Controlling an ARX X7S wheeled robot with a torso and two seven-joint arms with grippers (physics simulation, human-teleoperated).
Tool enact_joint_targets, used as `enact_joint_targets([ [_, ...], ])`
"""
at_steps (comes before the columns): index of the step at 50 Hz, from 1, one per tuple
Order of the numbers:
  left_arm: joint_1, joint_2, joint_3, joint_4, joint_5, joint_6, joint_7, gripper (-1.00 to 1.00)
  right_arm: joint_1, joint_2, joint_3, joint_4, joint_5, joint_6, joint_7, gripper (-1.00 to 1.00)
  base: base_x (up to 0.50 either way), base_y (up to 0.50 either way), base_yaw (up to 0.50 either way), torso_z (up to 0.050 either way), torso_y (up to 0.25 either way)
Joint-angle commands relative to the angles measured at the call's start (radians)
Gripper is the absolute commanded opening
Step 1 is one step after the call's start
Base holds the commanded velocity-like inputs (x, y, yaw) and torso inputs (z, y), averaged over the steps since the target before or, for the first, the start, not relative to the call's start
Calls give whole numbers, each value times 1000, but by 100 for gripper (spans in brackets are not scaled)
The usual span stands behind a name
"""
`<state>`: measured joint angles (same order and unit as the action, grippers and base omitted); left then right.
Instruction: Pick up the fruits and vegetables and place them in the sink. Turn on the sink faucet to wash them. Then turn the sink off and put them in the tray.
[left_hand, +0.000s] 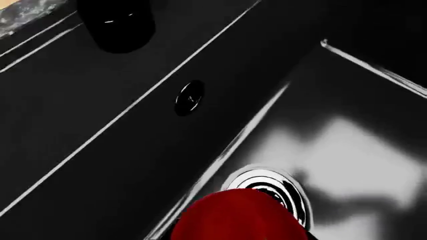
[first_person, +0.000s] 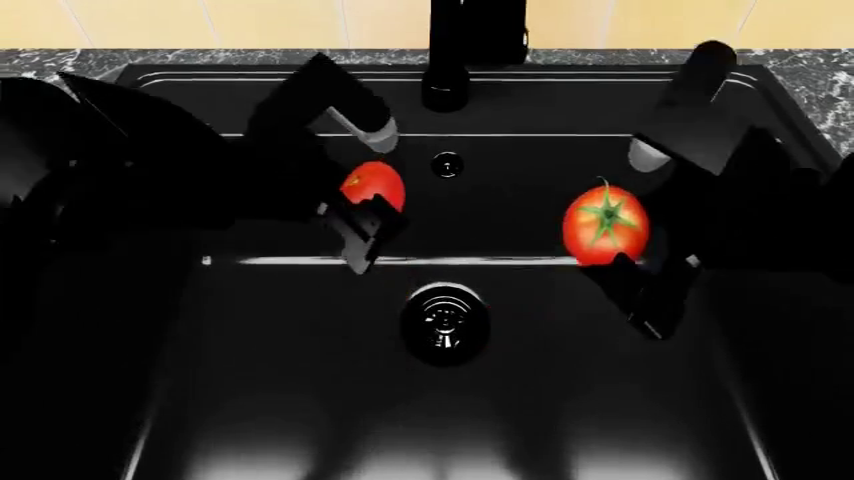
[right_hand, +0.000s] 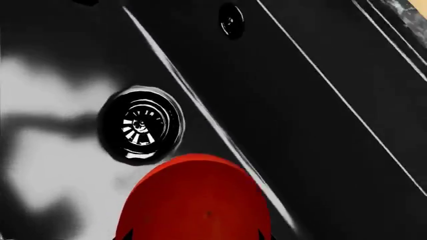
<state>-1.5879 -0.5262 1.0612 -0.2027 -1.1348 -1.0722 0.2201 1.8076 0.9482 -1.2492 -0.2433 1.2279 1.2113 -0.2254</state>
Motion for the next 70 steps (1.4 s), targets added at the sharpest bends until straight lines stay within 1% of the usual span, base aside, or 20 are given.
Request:
enact_joint_targets([
  [1, -42, -84, -125, 54, -132, -48, -94, -100, 65, 51, 107, -10, 91, 22, 102, -100, 0, 0, 0, -28, 230],
  [7, -58, -124, -181, 59, -179, -53, -139, -100, 84, 54, 141, 6, 124, 20, 148, -100, 0, 0, 0, -31, 245],
  [16, -84, -186, -269, 79, -265, -58, -217, -100, 121, 106, 219, -23, 212, 7, 242, -100, -1, 0, 0, -34, 250],
  [22, -122, -198, -346, 75, -329, -34, -277, -100, 173, 122, 275, -37, 263, 3, 320, -100, 0, 0, 0, -33, 250],
  [28, -137, -217, -442, 89, -433, 4, -372, -100, 238, 143, 341, -54, 355, 2, 433, -100, 0, 0, 0, -33, 250],
  [32, -149, -225, -494, 96, -501, 25, -434, -100, 276, 154, 371, -64, 392, 4, 481, -100, 0, 0, 0, -34, 250],
  [38, -153, -247, -565, 173, -632, 49, -555, -100, 320, 167, 396, -78, 430, 19, 544, -100, 0, 0, 0, -33, 250],
  [41, -138, -260, -587, 202, -667, 68, -594, -100, 346, 177, 407, -100, 476, 38, 585, -100, -167, 0, 0, -13, 204],
  [46, -120, -280, -617, 237, -698, 94, -626, -100, 400, 192, 425, -126, 546, 73, 640, -100, -481, 0, 0, 0, 0],
  [54, -107, -296, -640, 250, -683, 130, -650, -100, 443, 211, 444, -141, 599, 101, 696, -100, -500, 29, 0, 5, 1],
  [63, -89, -312, -663, 280, -711, 152, -681, -100, 409, 201, 456, -181, 607, 65, 709, -100, -490, 253, 0, 50, 48],
  [70, -63, -324, -680, 308, -723, 166, -673, -100, 373, 198, 464, -202, 588, 32, 705, -100, -279, 476, 0, 0, 0],
])
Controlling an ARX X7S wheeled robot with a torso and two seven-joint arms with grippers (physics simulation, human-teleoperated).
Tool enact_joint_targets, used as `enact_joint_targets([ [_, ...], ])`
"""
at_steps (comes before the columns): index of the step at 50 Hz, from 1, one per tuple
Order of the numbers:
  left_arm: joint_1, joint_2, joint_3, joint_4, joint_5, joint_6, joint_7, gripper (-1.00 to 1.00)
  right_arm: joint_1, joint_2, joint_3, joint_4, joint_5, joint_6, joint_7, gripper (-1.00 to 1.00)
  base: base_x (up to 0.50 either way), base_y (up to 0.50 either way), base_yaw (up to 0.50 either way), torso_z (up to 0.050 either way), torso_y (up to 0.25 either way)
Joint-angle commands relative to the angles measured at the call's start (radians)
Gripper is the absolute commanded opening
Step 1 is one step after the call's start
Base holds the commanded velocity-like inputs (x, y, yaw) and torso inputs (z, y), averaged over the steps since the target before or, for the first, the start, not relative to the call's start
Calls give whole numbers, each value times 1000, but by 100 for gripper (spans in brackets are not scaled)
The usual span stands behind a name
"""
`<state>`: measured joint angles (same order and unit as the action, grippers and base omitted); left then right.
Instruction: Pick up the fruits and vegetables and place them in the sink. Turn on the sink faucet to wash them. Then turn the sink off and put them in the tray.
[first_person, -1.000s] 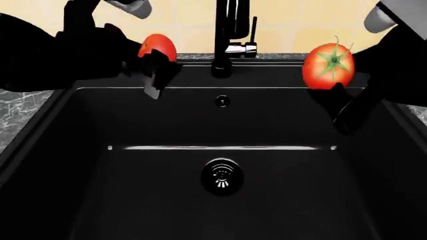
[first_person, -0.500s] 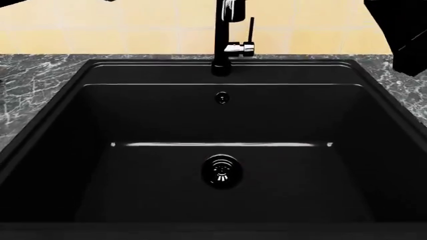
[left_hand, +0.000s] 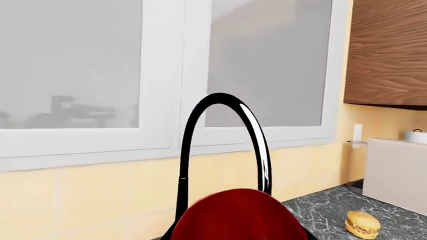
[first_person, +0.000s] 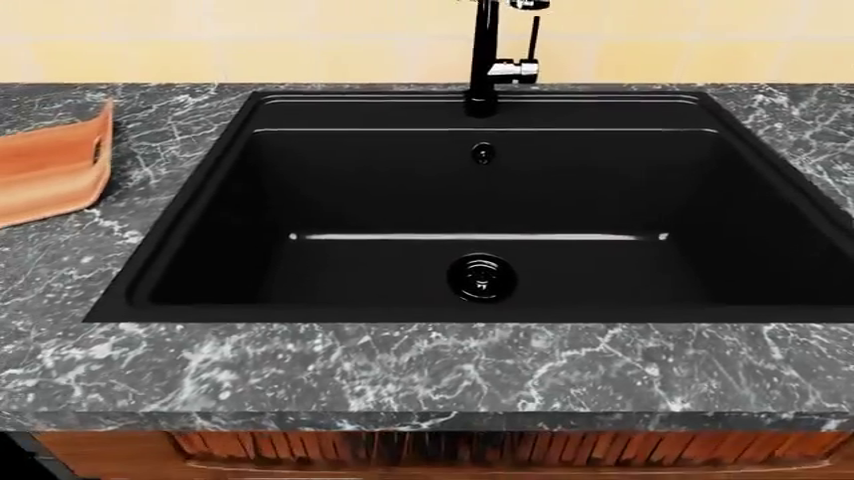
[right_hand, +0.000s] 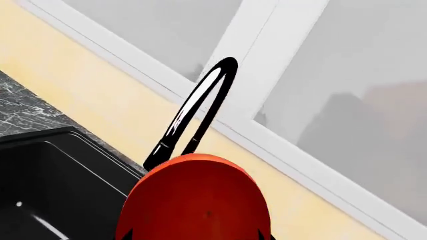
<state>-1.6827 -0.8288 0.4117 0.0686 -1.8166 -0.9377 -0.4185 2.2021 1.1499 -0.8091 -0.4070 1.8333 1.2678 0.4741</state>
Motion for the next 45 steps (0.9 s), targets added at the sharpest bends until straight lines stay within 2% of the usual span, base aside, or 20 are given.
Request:
enact_joint_targets([
  [1, 38, -22, -31, 39, -39, 34, -33, -100, -26, -5, 24, -41, -18, -27, 6, -100, -188, 500, 0, 0, 0],
  [18, 57, -11, -17, 37, -21, 34, -17, -100, -65, -49, 31, -46, -78, -58, -37, -100, -16, 500, 0, 0, 0],
  [45, 32, 2, -9, 45, -32, 26, -23, -100, -103, -52, 43, -57, -134, -80, -80, -100, 12, 500, 0, 0, 0],
])
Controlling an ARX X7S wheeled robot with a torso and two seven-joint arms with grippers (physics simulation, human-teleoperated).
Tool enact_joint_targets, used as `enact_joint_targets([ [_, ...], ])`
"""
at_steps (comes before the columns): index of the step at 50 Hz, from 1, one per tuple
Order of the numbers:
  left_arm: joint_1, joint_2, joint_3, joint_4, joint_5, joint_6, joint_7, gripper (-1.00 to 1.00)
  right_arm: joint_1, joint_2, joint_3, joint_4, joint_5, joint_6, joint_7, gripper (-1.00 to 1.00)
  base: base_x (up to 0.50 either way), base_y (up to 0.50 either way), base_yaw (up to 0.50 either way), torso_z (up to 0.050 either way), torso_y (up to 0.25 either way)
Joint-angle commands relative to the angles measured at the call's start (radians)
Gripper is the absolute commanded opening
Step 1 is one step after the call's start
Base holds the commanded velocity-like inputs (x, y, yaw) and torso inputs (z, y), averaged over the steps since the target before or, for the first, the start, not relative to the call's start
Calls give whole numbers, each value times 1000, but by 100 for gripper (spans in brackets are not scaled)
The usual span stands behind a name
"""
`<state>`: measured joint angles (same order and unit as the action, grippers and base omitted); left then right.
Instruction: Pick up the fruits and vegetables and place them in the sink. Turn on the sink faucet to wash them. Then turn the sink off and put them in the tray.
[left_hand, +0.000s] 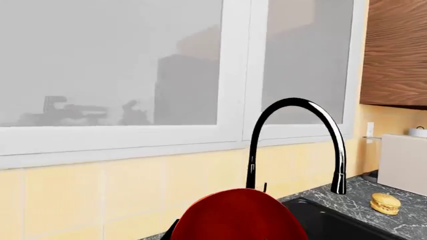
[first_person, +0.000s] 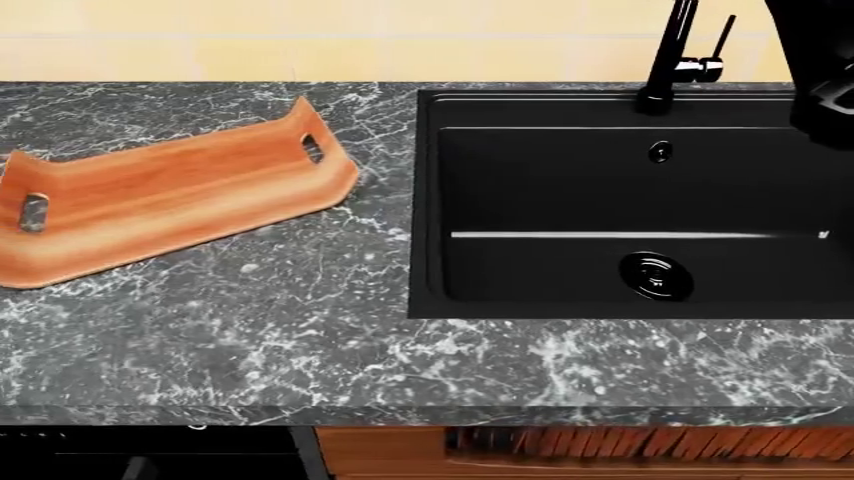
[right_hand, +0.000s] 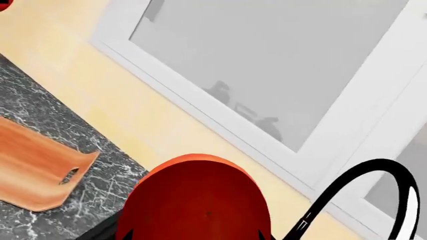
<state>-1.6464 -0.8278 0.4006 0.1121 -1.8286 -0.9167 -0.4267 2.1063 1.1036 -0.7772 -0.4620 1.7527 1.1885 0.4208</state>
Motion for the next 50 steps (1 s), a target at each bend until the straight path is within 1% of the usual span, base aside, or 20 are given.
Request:
enact_joint_targets([
  [1, -4, 2, 2, 1, -19, 5, -14, -100, -10, -6, 11, -3, -56, -2, -29, -100, -1, 500, 0, 0, 0],
  [12, 5, 9, 8, -4, -5, 9, -5, -100, -13, 3, 18, 0, -57, 2, -48, -100, -1, 500, 0, 0, 0],
  [42, -7, 23, 20, -10, 0, 6, 2, -100, -54, -14, 23, 4, -90, -28, -77, -100, -1, 500, 0, 0, 1],
  [50, -7, 29, 26, -4, 0, 1, 1, -100, -71, -5, 30, 15, -64, -47, -61, -100, 0, 0, 0, 0, 0],
])
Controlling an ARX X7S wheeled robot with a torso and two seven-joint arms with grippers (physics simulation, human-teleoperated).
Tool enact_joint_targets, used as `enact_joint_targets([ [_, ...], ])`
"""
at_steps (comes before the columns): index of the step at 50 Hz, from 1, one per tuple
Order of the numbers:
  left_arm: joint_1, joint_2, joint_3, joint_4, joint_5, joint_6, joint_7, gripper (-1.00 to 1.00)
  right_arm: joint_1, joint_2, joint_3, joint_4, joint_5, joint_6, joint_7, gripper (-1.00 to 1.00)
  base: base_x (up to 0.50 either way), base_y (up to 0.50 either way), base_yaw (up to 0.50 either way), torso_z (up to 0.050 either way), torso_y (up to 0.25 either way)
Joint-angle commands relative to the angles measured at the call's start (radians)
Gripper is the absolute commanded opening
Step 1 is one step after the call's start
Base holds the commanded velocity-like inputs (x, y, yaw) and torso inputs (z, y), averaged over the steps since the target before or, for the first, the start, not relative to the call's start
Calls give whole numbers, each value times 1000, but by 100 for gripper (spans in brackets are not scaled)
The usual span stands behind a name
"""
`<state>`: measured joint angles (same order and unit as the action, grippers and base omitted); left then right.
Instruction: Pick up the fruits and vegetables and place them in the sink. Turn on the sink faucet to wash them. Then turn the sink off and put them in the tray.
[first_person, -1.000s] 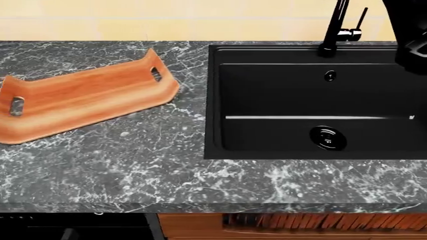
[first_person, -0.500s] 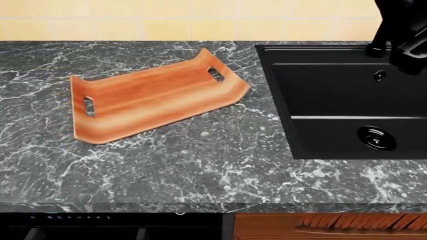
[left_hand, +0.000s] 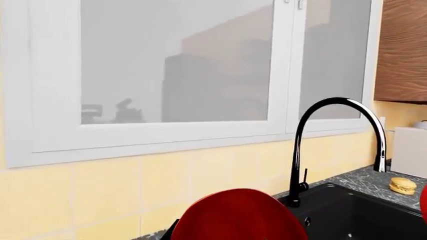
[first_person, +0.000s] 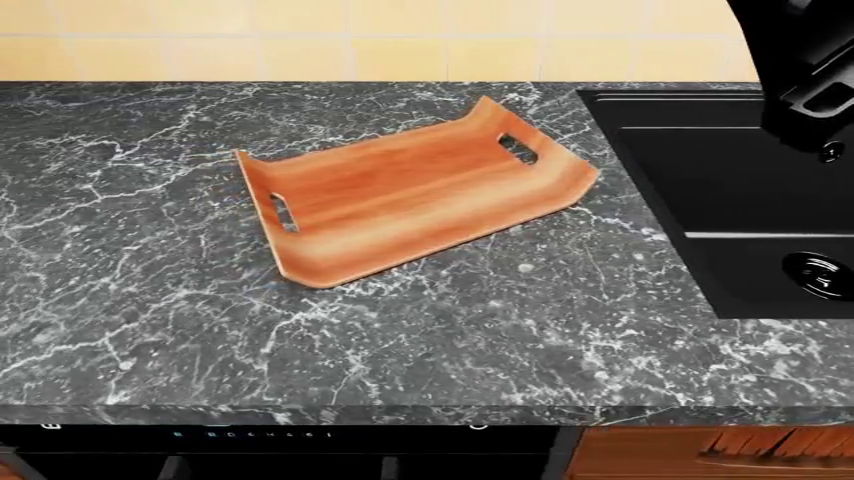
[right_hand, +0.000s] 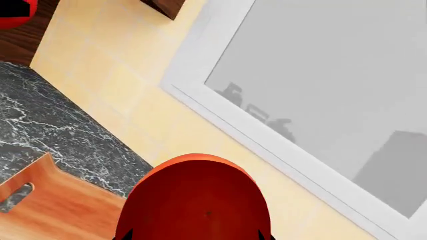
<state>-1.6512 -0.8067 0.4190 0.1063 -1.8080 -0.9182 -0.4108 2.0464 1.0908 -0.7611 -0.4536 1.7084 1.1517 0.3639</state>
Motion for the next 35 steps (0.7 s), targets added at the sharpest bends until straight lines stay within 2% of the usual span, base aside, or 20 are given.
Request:
enact_joint_targets([
  [1, -3, 8, 9, 2, -20, 2, -15, -100, -11, 8, 14, 8, -17, -9, -4, -100, 301, 1, 0, 0, 0],
  [35, -37, 15, 17, -1, -32, -12, -17, -100, 3, -11, 27, 18, -16, -1, -20, -100, 280, 1, 0, 0, 1],
])
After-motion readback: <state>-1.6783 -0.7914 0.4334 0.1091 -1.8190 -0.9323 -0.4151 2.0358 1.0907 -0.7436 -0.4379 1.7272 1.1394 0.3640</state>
